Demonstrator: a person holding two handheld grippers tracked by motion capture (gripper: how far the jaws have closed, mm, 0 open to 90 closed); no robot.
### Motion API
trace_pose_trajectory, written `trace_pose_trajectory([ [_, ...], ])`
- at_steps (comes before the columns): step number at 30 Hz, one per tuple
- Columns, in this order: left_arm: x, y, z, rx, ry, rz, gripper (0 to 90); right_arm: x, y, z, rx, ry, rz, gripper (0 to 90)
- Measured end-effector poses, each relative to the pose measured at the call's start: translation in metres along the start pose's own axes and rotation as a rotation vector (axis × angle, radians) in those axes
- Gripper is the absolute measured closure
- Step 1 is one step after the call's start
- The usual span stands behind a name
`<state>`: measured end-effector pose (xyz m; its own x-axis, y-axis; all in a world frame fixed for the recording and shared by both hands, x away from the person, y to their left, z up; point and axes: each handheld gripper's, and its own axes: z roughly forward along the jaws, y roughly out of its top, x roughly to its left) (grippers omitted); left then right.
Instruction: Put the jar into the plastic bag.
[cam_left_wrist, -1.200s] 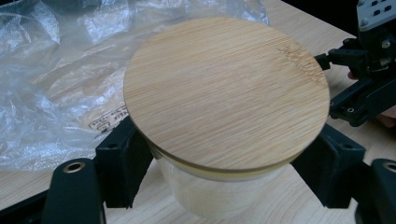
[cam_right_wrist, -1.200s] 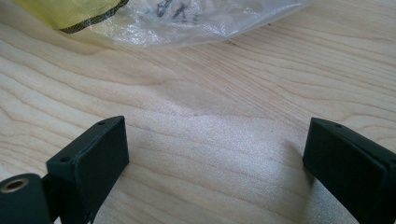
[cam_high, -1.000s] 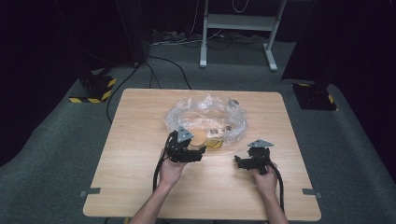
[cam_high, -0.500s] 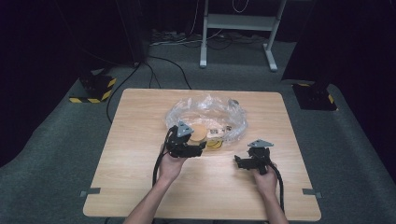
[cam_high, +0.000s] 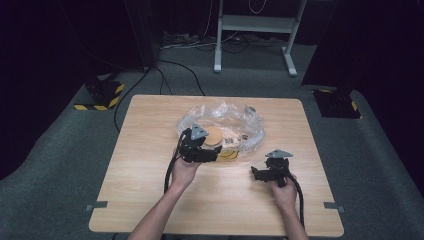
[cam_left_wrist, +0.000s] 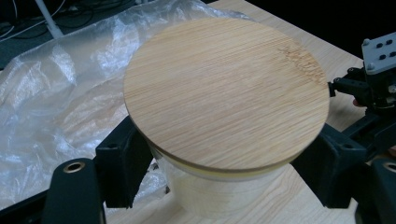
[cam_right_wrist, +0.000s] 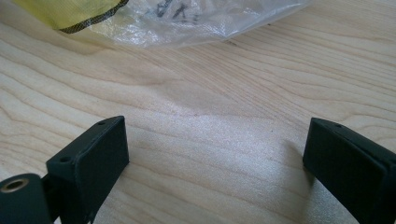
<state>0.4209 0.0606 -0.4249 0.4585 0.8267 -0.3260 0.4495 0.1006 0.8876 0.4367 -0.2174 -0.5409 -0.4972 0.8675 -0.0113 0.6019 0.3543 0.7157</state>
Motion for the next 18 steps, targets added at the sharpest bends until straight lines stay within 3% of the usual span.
trace_pose_trajectory([
  [18,0.008,0.012,0.022,-0.016,0.045,-0.009,25.6,0.0,0.0,0.0,-0.001,0.0,0.0,6.5],
])
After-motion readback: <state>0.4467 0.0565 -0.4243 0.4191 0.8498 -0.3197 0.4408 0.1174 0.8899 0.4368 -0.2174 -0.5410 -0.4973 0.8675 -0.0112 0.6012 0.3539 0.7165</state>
